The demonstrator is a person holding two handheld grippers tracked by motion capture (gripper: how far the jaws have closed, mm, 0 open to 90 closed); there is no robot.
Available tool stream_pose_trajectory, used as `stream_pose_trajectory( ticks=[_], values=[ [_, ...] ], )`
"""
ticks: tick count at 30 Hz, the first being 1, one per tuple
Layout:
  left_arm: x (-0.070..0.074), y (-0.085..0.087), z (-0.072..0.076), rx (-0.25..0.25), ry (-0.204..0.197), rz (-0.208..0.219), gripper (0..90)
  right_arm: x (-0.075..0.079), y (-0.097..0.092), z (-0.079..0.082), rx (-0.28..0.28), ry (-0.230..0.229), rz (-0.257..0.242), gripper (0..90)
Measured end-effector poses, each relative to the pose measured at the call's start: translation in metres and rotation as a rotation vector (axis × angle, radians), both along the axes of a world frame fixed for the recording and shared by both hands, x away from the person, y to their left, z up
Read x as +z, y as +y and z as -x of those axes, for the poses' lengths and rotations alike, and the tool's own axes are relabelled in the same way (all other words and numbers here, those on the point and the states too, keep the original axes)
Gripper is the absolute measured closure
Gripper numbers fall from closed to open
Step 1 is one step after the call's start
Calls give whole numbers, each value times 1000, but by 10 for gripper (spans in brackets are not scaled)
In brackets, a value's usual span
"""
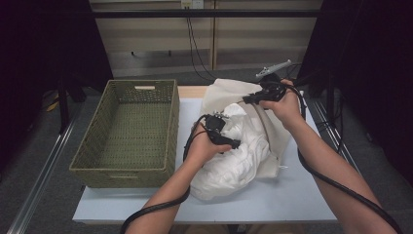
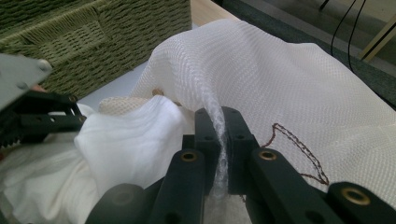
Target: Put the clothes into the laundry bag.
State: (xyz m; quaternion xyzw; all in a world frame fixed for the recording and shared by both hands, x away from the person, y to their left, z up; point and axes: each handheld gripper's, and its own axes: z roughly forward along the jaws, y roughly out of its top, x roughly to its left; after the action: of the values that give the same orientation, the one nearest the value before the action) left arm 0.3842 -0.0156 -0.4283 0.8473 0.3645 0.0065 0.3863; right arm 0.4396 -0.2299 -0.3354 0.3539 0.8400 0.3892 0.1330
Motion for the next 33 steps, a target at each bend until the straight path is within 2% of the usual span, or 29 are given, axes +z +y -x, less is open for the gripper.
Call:
stream_pose_trajectory(
  ticks=[2, 4, 5, 8, 11, 18, 21, 24, 27, 28, 30, 32, 33],
  values=[
    [-4, -3, 0, -5, 23, 13, 321, 1, 0, 1, -12, -5, 6, 872],
    [-5, -5, 1, -11, 20, 7, 541, 2, 1, 1, 0, 2, -5, 872],
    [-5, -5, 1, -6, 17, 0, 619, 2, 1, 1, 3, -4, -8, 872],
    [-5, -9, 2, 26, -10, 5, 711, 4, 2, 3, 9, -3, -13, 872],
    [1, -9, 0, 57, -44, 42, 741, 7, 3, 5, 13, -5, -22, 872],
    [12, -18, -13, 105, -112, 83, 750, 8, 6, 9, 23, -4, -46, 872],
    [13, -22, -21, 132, -119, 81, 746, 8, 2, 9, 20, -4, -58, 872],
    [10, -23, -25, 126, -108, 51, 738, 8, -1, 9, 17, 2, -72, 872],
    [9, -22, -29, 150, -115, 56, 735, 9, -3, 10, 19, 6, -74, 873],
    [8, -23, -30, 164, -136, 74, 735, 9, -3, 10, 18, 4, -75, 873],
    [8, -24, -32, 179, -142, 90, 735, 10, -3, 11, 22, 2, -78, 873],
    [9, -25, -33, 154, -147, 91, 723, 9, -1, 11, 23, -2, -71, 872],
    [9, -26, -33, 148, -136, 92, 696, 8, -1, 11, 23, -7, -61, 872]
  ],
)
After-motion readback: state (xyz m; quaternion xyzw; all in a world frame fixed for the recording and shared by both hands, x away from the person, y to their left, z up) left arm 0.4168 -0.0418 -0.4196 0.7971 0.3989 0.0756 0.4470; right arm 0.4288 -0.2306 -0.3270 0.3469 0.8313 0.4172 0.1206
